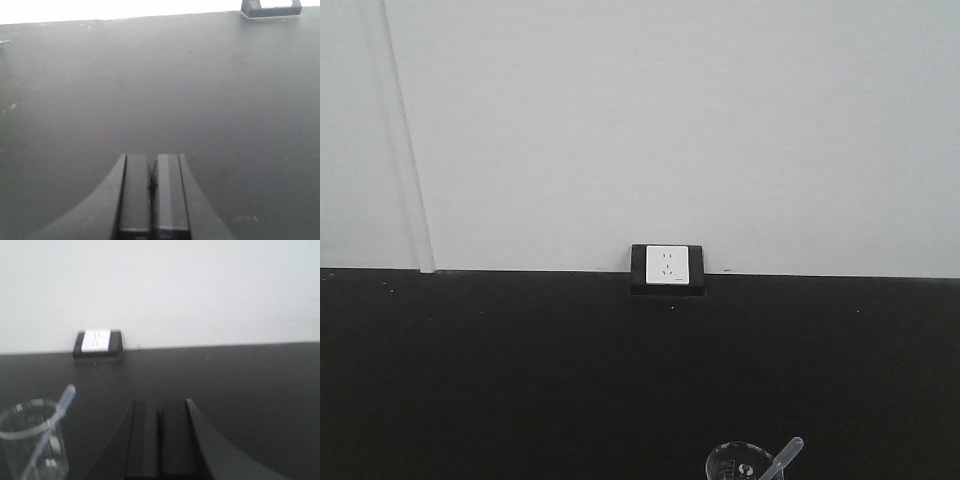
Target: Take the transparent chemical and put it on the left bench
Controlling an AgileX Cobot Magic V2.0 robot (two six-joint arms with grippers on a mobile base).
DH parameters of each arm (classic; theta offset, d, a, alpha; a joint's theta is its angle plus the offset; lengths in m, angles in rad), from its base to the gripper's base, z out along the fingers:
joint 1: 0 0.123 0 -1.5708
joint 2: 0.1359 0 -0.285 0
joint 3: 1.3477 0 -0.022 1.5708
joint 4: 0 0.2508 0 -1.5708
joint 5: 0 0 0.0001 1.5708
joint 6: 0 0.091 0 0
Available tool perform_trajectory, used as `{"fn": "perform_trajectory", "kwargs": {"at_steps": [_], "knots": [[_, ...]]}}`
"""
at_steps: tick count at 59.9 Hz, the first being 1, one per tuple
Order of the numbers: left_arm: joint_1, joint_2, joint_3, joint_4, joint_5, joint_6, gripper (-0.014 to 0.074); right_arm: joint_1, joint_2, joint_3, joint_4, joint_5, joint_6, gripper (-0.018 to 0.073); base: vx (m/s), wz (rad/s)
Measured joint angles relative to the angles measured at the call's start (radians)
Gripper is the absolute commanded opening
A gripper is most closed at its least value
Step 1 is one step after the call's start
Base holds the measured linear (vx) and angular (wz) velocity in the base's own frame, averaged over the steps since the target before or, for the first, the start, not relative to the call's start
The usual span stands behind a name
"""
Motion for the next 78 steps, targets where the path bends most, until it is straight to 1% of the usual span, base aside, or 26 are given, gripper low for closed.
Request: {"fn": "perform_trajectory", "kwargs": {"at_steps": [9, 17, 24, 37, 44, 53, 62, 63, 71, 74, 78], "knots": [[0.0, 0.0, 0.0, 0.0, 0.0, 0.0, -0.0003, 0.0, 0.11, -0.17, -0.002, -0.012, -0.004, -0.0007, 0.0, 0.0], [0.0, 0.0, 0.0, 0.0, 0.0, 0.0, -0.0003, 0.0, 0.295, -0.32, -0.029, -0.067, -0.004, -0.0007, 0.0, 0.0], [0.0, 0.0, 0.0, 0.0, 0.0, 0.0, -0.0003, 0.0, 0.442, -0.407, -0.039, -0.105, -0.004, -0.0007, 0.0, 0.0], [0.0, 0.0, 0.0, 0.0, 0.0, 0.0, -0.0003, 0.0, 0.618, -0.453, -0.04, -0.141, 0.0, 0.0005, 0.0, 0.0], [0.0, 0.0, 0.0, 0.0, 0.0, 0.0, -0.0003, 0.0, 0.674, -0.454, -0.04, -0.141, 0.004, 0.0051, 0.0, 0.0], [0.0, 0.0, 0.0, 0.0, 0.0, 0.0, -0.0003, 0.0, 0.722, -0.454, -0.04, -0.153, 0.014, 0.0178, 0.0, 0.0], [0.0, 0.0, 0.0, 0.0, 0.0, 0.0, -0.0003, 0.0, 0.747, -0.454, -0.04, -0.188, 0.035, 0.0407, 0.0, 0.0], [0.0, 0.0, 0.0, 0.0, 0.0, 0.0, -0.0003, 0.0, 0.749, -0.454, -0.04, -0.192, 0.039, 0.0445, 0.0, 0.0], [0.0, 0.0, 0.0, 0.0, 0.0, 0.0, -0.0003, 0.0, 0.774, -0.454, -0.04, -0.25, 0.083, 0.0627, 0.0, 0.0], [0.0, 0.0, 0.0, 0.0, 0.0, 0.0, -0.0003, 0.0, 0.787, -0.454, -0.04, -0.272, 0.117, 0.0662, 0.0, 0.0], [0.0, 0.0, 0.0, 0.0, 0.0, 0.0, -0.0003, 0.0, 0.806, -0.454, -0.04, -0.29, 0.185, 0.068, 0.0, 0.0]]}}
